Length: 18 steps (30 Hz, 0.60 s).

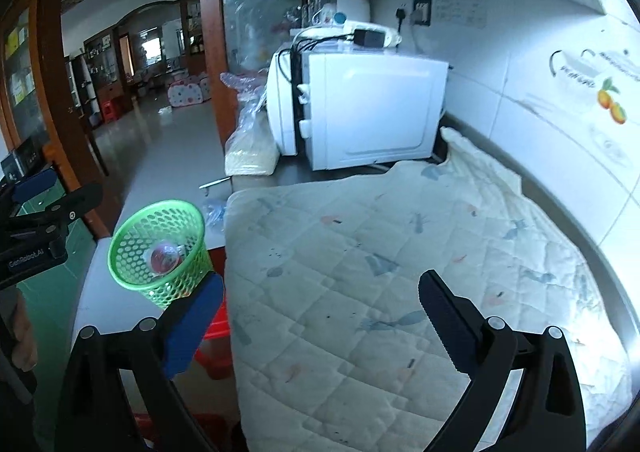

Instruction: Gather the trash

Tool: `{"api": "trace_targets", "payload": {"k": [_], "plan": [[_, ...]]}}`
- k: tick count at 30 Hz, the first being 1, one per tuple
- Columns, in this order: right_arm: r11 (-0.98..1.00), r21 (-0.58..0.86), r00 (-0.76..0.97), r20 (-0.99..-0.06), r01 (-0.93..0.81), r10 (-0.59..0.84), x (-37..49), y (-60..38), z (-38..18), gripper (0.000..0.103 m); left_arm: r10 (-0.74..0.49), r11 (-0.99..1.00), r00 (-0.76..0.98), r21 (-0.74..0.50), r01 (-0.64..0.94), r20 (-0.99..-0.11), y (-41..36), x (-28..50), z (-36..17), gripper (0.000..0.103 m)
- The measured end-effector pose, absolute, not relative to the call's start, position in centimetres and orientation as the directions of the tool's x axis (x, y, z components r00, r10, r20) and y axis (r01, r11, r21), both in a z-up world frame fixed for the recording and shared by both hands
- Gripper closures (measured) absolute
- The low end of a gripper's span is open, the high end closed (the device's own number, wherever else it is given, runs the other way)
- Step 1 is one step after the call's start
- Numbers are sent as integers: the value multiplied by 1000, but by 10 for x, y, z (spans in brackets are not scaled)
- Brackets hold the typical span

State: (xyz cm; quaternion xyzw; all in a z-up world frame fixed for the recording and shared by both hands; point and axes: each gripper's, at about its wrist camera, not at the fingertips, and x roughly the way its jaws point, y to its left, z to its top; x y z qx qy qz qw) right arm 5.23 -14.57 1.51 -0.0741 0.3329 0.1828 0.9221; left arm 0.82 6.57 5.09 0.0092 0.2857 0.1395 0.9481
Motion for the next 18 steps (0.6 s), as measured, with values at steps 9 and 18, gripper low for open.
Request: {"api": "trace_targets", "payload": {"k": [9, 18], "plan": [[943, -8, 757, -599, -332, 261, 46, -166, 29, 8, 283, 958, 819, 96, -272, -500, 57, -3, 68, 5], [948, -1, 772, -580, -320, 260, 41, -170, 33, 7, 288, 955, 824, 80, -286, -489, 58, -7, 74, 5]]}}
